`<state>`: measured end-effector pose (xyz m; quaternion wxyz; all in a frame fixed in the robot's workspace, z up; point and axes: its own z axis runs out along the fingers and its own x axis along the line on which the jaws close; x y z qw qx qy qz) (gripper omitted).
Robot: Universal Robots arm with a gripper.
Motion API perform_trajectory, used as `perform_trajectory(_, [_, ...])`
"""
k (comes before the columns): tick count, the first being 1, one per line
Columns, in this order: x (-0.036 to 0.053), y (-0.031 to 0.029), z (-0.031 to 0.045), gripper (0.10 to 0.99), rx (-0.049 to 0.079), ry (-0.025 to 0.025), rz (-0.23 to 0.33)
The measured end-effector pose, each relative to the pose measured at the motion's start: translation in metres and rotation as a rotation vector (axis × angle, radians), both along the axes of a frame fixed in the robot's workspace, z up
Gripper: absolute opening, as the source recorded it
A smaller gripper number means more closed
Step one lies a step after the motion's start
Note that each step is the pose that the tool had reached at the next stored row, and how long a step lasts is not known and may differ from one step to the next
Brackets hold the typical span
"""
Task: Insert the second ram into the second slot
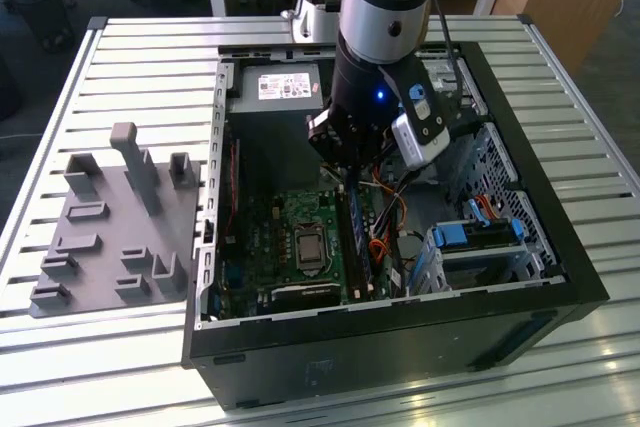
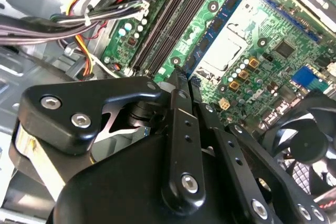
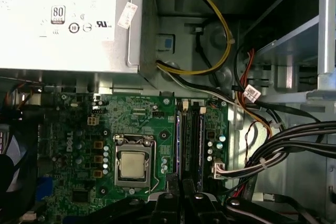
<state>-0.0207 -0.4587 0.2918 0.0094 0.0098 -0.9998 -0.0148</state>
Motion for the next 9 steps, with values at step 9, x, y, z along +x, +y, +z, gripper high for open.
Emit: perform_trajectory(9, [0.0019,-0.0057,-0.0103,0.137,0.0,-0.0001,-0.027])
